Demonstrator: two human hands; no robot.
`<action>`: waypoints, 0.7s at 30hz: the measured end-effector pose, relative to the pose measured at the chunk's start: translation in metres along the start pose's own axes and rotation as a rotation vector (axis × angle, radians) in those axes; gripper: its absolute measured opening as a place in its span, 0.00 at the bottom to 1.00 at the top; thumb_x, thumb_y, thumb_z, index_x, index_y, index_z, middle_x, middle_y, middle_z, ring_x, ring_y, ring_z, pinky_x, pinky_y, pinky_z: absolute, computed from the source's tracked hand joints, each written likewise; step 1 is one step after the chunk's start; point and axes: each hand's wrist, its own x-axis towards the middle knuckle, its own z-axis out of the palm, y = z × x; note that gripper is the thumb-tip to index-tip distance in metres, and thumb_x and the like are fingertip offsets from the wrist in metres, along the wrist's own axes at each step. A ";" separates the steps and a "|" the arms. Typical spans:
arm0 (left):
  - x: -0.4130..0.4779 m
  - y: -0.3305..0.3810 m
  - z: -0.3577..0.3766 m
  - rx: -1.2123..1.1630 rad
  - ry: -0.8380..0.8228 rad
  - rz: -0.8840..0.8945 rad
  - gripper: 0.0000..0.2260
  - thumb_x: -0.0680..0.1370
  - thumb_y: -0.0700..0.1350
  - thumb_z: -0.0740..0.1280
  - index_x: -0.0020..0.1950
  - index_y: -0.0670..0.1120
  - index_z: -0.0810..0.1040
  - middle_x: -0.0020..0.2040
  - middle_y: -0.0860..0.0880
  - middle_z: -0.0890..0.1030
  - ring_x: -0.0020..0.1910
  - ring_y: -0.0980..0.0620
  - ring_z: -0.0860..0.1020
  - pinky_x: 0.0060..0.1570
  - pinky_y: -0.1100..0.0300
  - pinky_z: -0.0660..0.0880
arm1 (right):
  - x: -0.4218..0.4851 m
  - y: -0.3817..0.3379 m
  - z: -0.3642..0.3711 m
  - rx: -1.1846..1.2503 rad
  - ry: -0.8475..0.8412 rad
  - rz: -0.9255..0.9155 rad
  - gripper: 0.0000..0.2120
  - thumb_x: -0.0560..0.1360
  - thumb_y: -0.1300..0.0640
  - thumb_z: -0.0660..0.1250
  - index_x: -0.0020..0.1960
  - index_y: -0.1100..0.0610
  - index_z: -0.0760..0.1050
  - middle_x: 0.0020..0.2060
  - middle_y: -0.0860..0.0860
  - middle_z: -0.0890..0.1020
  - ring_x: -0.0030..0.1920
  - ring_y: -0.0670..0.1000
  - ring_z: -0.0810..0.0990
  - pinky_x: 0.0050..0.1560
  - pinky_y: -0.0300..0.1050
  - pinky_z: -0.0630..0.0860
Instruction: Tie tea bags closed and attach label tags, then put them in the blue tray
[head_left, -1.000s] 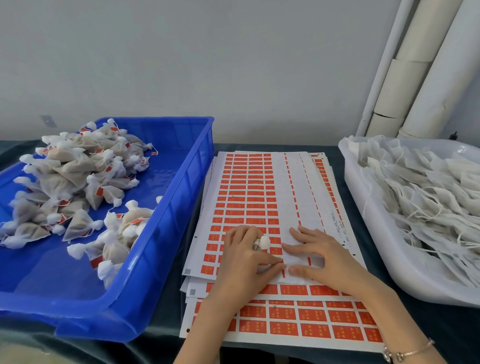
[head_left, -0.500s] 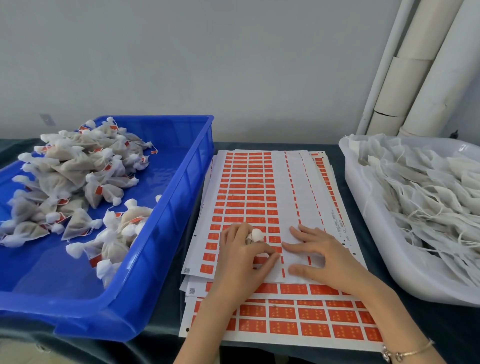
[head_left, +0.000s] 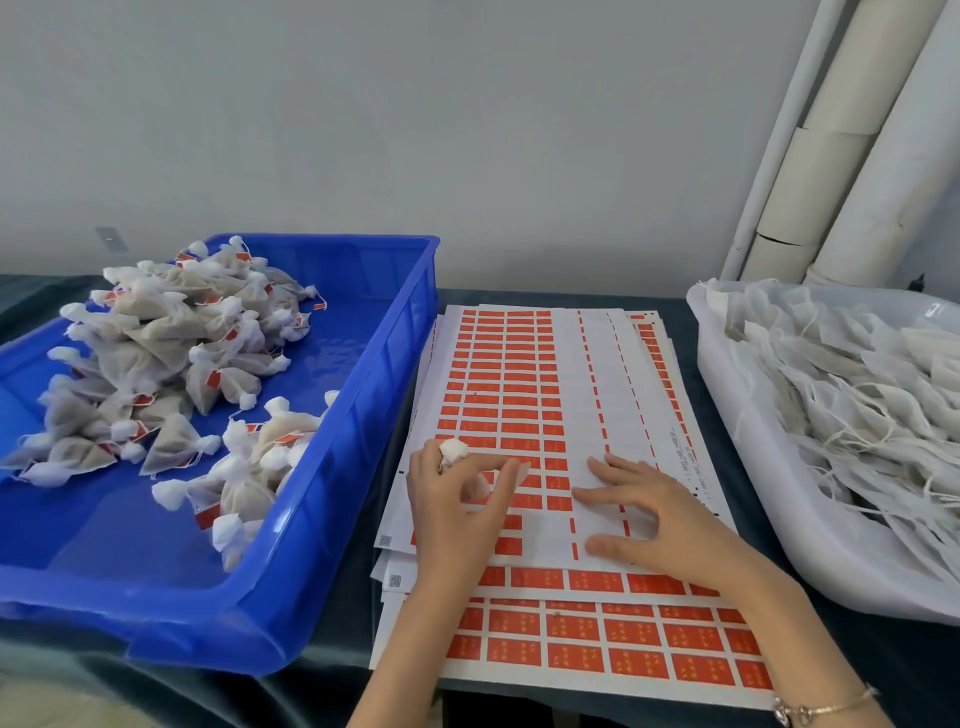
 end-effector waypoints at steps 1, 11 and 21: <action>0.000 0.000 0.000 0.004 -0.016 0.003 0.07 0.67 0.67 0.64 0.40 0.67 0.75 0.53 0.69 0.66 0.60 0.61 0.67 0.56 0.64 0.71 | 0.001 -0.003 -0.001 0.013 0.008 0.006 0.23 0.63 0.29 0.65 0.57 0.26 0.65 0.72 0.32 0.59 0.75 0.42 0.53 0.76 0.58 0.53; -0.001 0.001 0.001 -0.013 -0.125 -0.021 0.04 0.71 0.59 0.71 0.43 0.63 0.79 0.57 0.60 0.70 0.60 0.52 0.71 0.59 0.50 0.76 | 0.023 -0.052 0.015 0.336 0.294 -0.081 0.12 0.67 0.40 0.70 0.50 0.37 0.76 0.53 0.31 0.77 0.56 0.36 0.74 0.61 0.38 0.68; 0.000 0.010 -0.014 -0.353 -0.312 -0.039 0.23 0.74 0.63 0.59 0.69 0.72 0.62 0.67 0.74 0.66 0.65 0.73 0.66 0.53 0.76 0.68 | 0.012 -0.040 0.008 0.711 0.512 -0.129 0.12 0.71 0.46 0.72 0.48 0.53 0.77 0.44 0.43 0.84 0.48 0.42 0.82 0.47 0.26 0.74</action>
